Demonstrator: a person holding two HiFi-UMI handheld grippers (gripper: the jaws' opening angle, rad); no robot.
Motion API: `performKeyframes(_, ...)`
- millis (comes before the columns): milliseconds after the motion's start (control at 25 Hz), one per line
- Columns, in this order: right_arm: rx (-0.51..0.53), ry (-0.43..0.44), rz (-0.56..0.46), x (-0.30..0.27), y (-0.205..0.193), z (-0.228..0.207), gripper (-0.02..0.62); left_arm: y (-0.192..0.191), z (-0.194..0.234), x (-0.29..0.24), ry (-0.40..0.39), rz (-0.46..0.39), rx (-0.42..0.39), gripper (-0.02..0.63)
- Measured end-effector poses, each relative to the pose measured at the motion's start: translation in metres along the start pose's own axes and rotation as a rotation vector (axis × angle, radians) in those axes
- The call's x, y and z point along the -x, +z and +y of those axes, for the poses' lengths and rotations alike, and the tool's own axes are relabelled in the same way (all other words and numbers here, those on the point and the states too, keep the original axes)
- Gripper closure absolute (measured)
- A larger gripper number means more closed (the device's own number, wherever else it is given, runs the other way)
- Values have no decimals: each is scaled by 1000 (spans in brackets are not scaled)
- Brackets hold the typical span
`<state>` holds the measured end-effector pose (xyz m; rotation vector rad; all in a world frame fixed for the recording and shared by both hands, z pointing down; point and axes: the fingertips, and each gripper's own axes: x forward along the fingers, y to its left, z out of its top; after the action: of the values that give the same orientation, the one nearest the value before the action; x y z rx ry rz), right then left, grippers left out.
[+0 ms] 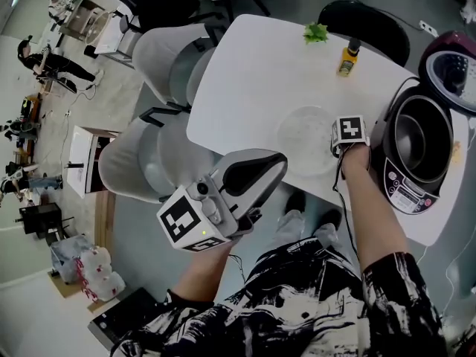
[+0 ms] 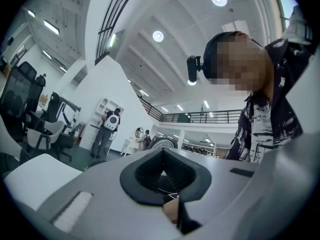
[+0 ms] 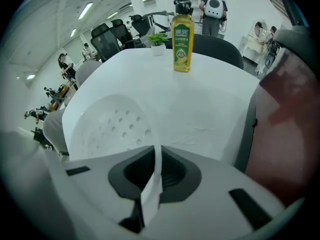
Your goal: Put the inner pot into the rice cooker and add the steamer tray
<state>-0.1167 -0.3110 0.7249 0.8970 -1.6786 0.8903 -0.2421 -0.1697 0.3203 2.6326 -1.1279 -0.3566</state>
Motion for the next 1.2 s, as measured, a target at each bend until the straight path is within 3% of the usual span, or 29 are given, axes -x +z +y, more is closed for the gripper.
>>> performKeyframes(360, -80, 179, -74, 40, 30, 48, 589, 10, -11, -11, -39, -15, -16, 601)
performKeyframes(560, -33, 309, -172, 104, 76, 90, 589, 18, -27, -24, -95, -31, -27, 601)
performKeyframes(760, 37, 384, -263, 181, 112, 99, 589, 23, -49, -41, -152, -42, -31, 601)
performKeyframes(1000, 43, 321, -343, 255, 115, 23, 589, 18, -80, -67, -259, -35, -33, 601)
performKeyframes(1200, -64, 215, -382, 298, 91, -84, 589, 12, -110, -95, -333, -14, -26, 601)
